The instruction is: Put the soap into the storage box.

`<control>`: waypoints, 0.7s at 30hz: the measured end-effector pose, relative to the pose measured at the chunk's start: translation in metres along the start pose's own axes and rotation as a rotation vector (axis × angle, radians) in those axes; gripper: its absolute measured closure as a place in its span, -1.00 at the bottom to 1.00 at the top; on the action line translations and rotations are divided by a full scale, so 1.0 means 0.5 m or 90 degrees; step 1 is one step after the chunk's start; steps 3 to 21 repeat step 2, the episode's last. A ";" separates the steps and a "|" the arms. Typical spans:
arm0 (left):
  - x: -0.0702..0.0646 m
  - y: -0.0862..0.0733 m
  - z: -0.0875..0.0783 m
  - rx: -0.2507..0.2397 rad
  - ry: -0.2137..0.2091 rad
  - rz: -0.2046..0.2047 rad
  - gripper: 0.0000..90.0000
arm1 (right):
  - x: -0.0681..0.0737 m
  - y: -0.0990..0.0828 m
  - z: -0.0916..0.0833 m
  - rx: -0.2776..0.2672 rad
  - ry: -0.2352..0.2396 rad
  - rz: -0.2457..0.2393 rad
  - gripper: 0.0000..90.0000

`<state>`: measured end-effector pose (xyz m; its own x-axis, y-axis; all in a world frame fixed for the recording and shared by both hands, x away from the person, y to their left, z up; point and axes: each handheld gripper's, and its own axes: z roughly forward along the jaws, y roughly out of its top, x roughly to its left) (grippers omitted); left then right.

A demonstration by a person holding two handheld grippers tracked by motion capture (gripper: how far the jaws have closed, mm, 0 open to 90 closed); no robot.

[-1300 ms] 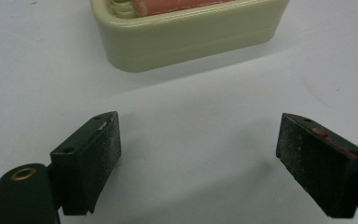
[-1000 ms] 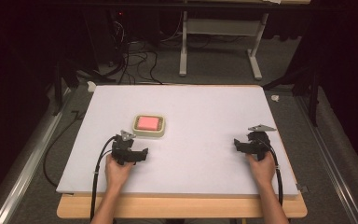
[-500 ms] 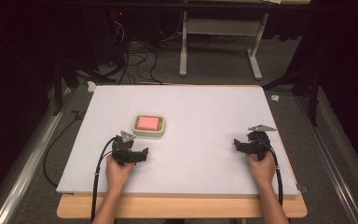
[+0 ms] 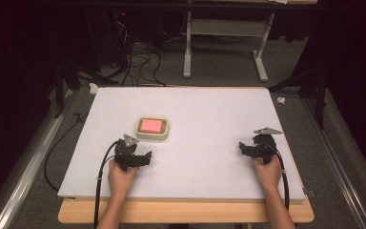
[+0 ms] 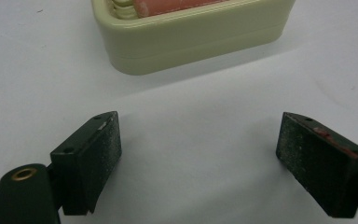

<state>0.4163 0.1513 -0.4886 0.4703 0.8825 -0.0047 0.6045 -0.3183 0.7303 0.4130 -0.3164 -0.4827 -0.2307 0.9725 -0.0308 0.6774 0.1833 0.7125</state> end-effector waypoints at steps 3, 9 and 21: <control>0.000 0.000 0.000 0.000 0.001 0.000 -0.68 | 0.000 0.000 0.000 0.000 0.000 0.000 -0.54; 0.000 0.000 0.000 0.000 0.001 0.000 -0.68 | 0.000 0.000 0.000 0.000 0.000 0.000 -0.54; 0.000 0.000 0.000 0.000 0.001 0.000 -0.68 | 0.000 0.000 0.000 0.000 0.000 0.000 -0.54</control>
